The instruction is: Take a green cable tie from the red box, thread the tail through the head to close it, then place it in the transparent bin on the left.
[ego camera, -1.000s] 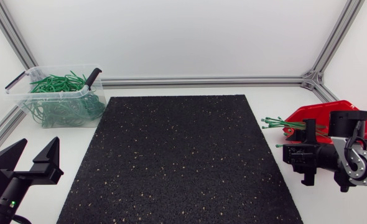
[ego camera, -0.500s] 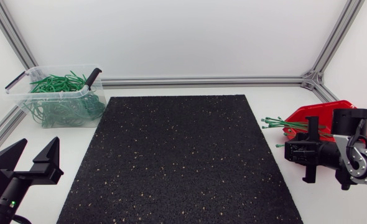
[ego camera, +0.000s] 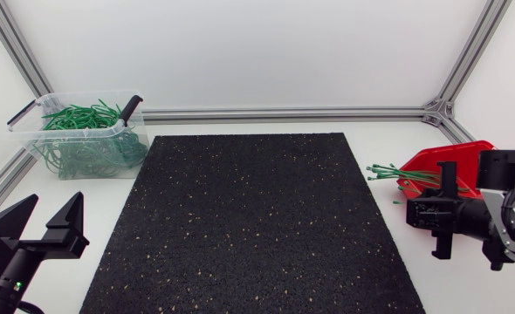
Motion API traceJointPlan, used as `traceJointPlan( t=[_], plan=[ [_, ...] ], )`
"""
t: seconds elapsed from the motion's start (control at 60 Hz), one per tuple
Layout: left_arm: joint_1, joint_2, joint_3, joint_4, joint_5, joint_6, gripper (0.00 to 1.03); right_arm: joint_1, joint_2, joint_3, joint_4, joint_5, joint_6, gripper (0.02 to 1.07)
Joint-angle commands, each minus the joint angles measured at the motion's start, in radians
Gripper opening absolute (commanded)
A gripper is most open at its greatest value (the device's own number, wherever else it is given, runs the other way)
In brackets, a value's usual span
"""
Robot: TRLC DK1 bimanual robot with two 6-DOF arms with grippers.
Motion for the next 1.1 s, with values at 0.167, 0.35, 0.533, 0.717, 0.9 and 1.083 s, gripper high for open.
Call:
traceJointPlan(
  t=[0.167, 0.35, 0.533, 0.717, 0.9, 1.083],
  plan=[
    [-0.007, -0.007, -0.038, -0.025, -0.001, -0.019, 0.98, 0.007, -0.196, 0.08, -0.19, -0.008, 0.001, 0.08],
    [-0.007, -0.007, -0.038, -0.025, -0.001, -0.02, 0.98, 0.015, -0.289, 0.166, -0.311, -0.028, 0.028, 0.08],
    [-0.007, -0.007, -0.039, -0.024, -0.001, -0.02, 0.98, 0.103, -0.349, 0.26, -0.445, 0.013, 0.172, 0.08],
    [-0.017, -0.007, -0.038, -0.027, -0.001, -0.02, 0.98, 0.254, -0.395, 0.392, -0.635, 0.067, 0.335, 0.08],
    [-0.02, -0.007, -0.039, -0.017, -0.001, -0.01, 0.98, 0.475, -0.384, 0.47, -0.752, 0.176, 0.487, 0.08],
    [-0.02, -0.008, -0.043, 0.001, -0.001, -0.008, 0.98, 0.61, -0.283, 0.544, -0.894, 0.179, 0.657, 0.08]
  ],
)
